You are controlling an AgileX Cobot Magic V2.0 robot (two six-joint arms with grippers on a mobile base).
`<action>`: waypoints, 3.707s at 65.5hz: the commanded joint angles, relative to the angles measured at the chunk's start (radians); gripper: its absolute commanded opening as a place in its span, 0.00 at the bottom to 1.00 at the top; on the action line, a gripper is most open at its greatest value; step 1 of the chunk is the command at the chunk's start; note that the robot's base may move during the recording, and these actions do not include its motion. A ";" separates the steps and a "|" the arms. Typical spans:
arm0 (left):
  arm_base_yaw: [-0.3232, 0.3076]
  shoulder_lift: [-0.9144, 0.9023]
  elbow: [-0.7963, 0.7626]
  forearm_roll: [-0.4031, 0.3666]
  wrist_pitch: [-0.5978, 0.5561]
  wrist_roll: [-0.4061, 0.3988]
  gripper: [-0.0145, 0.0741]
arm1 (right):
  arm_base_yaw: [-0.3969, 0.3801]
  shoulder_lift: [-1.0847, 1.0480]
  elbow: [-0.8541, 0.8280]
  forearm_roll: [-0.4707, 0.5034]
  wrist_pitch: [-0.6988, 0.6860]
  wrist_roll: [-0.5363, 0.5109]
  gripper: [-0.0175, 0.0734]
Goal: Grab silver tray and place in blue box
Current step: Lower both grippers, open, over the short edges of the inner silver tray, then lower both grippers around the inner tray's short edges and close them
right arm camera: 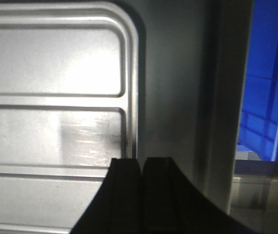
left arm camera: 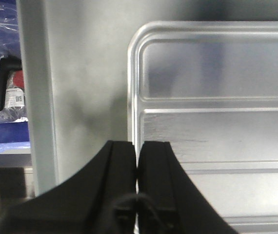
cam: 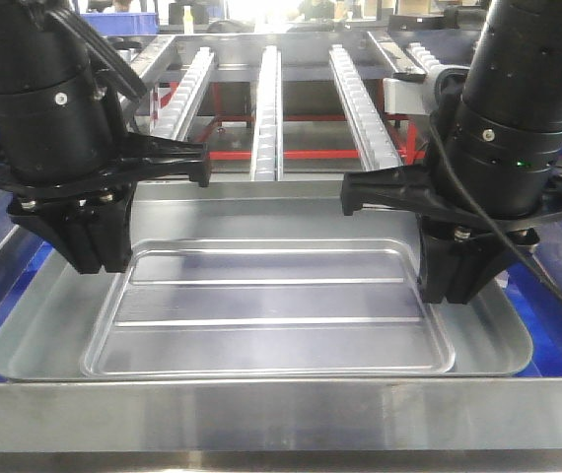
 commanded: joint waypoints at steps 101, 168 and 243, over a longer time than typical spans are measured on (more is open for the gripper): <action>0.033 -0.029 0.026 -0.043 -0.083 0.010 0.18 | 0.000 -0.037 -0.029 -0.007 -0.015 0.003 0.26; 0.027 0.061 -0.019 -0.056 -0.002 0.021 0.47 | -0.001 -0.013 -0.029 -0.007 -0.055 0.003 0.61; 0.027 0.061 -0.019 -0.062 -0.026 0.021 0.47 | -0.003 0.021 -0.029 -0.006 -0.077 0.003 0.61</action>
